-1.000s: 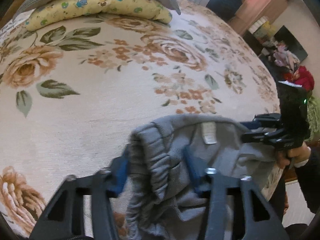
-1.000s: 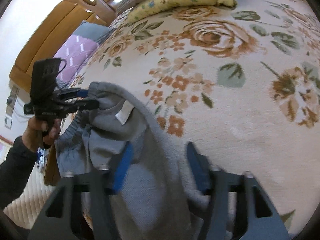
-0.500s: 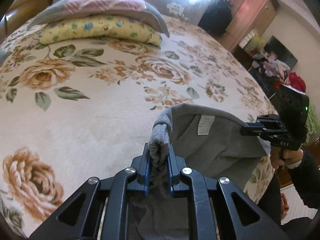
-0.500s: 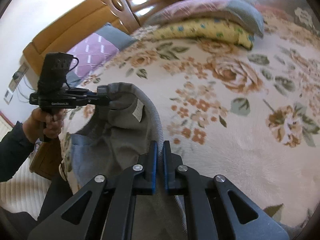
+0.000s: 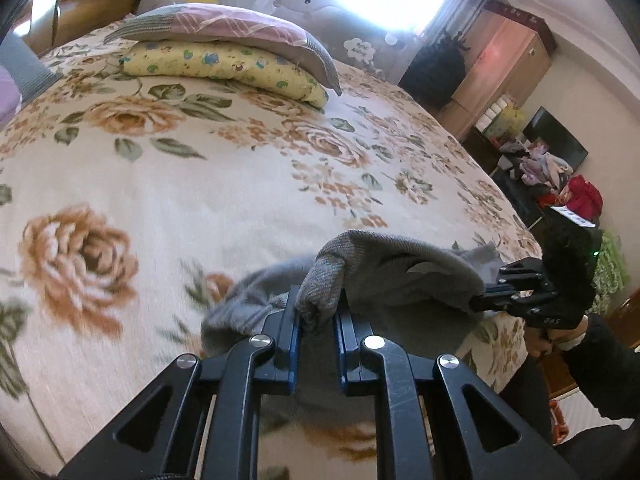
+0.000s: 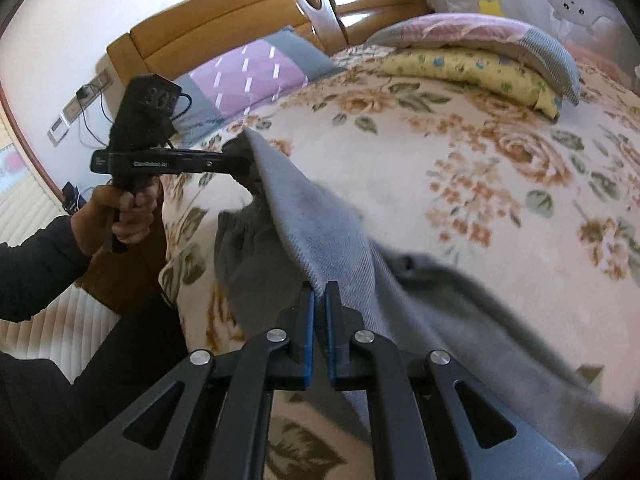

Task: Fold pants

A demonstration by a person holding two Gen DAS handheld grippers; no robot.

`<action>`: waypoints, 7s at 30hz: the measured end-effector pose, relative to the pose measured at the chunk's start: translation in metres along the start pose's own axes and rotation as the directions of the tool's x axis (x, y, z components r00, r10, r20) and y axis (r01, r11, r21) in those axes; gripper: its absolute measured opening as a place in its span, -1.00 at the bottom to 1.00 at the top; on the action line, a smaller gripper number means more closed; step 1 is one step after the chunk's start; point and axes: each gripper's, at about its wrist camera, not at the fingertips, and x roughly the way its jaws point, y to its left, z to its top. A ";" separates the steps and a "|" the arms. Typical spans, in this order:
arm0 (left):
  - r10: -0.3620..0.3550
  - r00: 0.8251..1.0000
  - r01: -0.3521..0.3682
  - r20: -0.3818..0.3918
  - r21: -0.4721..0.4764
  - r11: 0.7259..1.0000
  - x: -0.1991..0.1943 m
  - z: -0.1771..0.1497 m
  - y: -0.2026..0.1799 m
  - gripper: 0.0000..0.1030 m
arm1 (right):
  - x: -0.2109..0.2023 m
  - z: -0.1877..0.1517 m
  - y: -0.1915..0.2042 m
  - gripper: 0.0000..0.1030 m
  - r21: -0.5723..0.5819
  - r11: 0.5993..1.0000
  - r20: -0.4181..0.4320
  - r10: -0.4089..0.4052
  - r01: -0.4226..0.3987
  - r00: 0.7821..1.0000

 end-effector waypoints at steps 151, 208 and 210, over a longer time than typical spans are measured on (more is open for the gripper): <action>-0.087 0.987 0.057 -0.135 -0.214 0.975 0.096 -0.032 -0.185 -0.62 | -0.130 -0.128 -0.104 -0.10 0.663 0.702 0.092 -0.419 0.259 0.903; -0.019 0.795 0.362 -0.607 0.447 0.818 0.331 0.034 -0.368 -0.62 | -0.183 -0.243 -0.149 -0.33 0.928 0.373 0.212 -0.572 0.022 0.792; -0.017 0.787 0.370 -0.617 0.449 0.813 0.331 0.034 -0.367 -0.52 | -0.182 -0.240 -0.147 -0.20 0.925 0.378 0.216 -0.570 0.020 0.792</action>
